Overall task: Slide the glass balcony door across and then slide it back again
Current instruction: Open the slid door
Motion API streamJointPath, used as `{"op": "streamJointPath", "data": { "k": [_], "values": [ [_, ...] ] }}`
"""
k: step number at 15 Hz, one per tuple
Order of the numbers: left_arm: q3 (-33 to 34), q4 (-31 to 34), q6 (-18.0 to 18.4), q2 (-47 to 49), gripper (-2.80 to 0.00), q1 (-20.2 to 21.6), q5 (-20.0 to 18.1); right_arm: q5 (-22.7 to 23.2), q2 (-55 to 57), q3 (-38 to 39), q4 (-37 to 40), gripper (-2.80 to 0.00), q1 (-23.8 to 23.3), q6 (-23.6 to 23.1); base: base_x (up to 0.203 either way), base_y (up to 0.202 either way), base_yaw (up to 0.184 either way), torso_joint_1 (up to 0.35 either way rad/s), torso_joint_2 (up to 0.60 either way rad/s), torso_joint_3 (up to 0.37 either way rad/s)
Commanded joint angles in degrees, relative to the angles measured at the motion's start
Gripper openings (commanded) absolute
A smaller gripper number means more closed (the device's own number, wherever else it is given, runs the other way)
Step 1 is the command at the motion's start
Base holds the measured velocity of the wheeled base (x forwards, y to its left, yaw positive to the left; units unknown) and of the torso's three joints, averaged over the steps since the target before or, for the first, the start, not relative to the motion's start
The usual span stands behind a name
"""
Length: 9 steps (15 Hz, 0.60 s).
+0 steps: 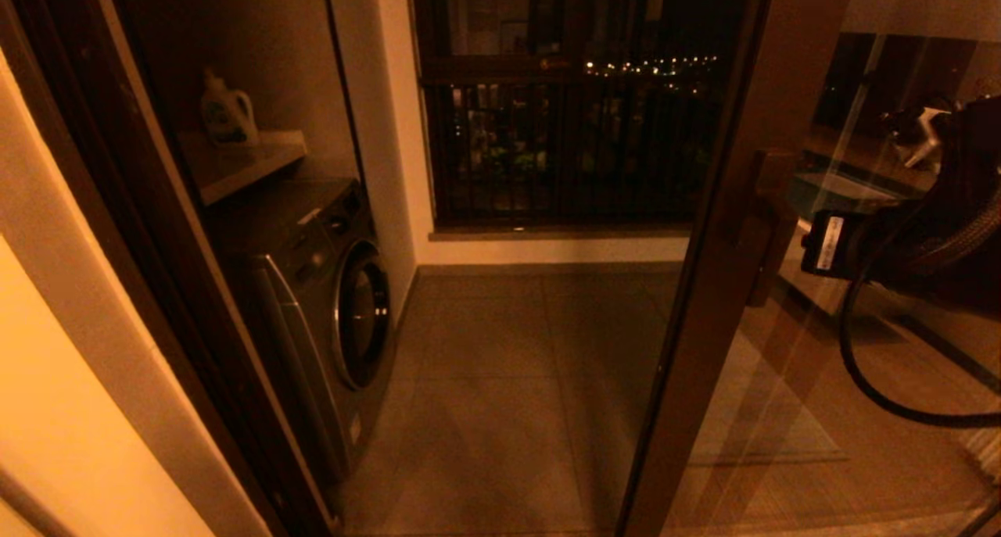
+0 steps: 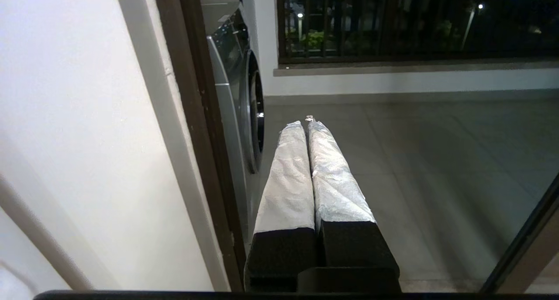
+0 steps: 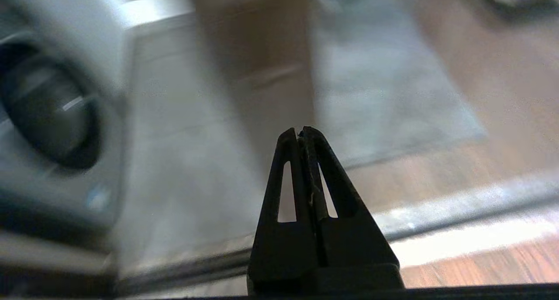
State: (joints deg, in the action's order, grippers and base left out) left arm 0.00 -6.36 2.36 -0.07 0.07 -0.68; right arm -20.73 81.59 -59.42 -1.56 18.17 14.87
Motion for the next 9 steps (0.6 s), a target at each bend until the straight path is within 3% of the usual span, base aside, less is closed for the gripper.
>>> {"op": "streamJointPath", "data": {
  "k": [1,5,9],
  "values": [
    [2.3,-0.1,0.0,0.1,-2.8,0.0,0.0,1.2,-1.8,0.8,0.0,-2.8,3.2,-0.5,0.0,0.0,0.0,0.0,0.0,0.0],
    [2.3,-0.1,0.0,0.1,-2.8,0.0,0.0,1.4,4.0,-0.7,-1.6,-2.8,4.5,-0.5,0.0,0.0,0.0,0.0,0.0,0.0],
    [2.3,-0.1,0.0,0.1,-2.8,0.0,0.1,1.3,10.1,-3.7,-8.1,-2.8,1.1,-1.1,0.0,0.0,0.0,0.0,0.0,0.0]
  ]
}}
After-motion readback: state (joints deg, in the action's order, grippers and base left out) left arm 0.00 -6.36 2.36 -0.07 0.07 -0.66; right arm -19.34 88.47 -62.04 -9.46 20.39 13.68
